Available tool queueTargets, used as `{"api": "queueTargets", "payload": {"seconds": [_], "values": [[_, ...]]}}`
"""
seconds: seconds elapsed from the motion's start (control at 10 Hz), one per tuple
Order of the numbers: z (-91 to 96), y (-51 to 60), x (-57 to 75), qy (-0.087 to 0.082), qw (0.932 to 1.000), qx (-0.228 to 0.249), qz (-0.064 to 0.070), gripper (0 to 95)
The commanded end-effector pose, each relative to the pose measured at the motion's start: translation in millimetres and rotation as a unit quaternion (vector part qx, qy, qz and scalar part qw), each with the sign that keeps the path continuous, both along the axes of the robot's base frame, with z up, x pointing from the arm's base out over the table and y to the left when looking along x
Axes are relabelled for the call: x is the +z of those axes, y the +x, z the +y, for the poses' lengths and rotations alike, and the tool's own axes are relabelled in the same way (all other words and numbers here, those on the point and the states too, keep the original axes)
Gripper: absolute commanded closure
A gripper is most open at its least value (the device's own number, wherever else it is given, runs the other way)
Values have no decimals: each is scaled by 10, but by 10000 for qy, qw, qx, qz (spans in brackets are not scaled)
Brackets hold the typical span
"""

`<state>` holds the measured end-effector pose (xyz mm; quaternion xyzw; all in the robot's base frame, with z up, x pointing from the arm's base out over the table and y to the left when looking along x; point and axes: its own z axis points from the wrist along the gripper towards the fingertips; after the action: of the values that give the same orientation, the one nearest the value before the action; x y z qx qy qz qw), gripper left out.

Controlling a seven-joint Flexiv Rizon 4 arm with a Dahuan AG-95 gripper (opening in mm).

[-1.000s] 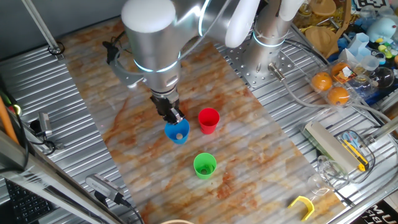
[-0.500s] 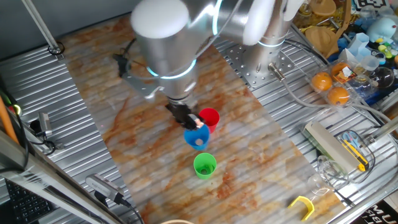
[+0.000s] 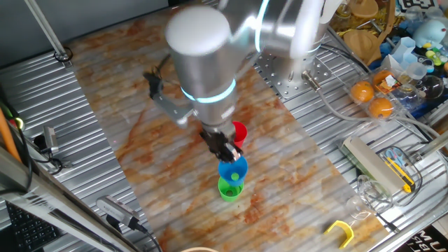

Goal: Stack the cups

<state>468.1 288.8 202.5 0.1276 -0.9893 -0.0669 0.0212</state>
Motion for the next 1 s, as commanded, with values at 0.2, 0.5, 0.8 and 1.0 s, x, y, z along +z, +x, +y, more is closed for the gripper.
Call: {"api": "queueTargets", "payload": {"seconds": [0.2,0.5,0.8,1.0], "values": [[37,15,-88,-28,10000,33,-63,950],[68,19,-151,-100,9999,13,-107,950],[53,6,-223,-144,9997,6,-175,950],[63,9,-243,-156,9997,-26,-191,950]]}}
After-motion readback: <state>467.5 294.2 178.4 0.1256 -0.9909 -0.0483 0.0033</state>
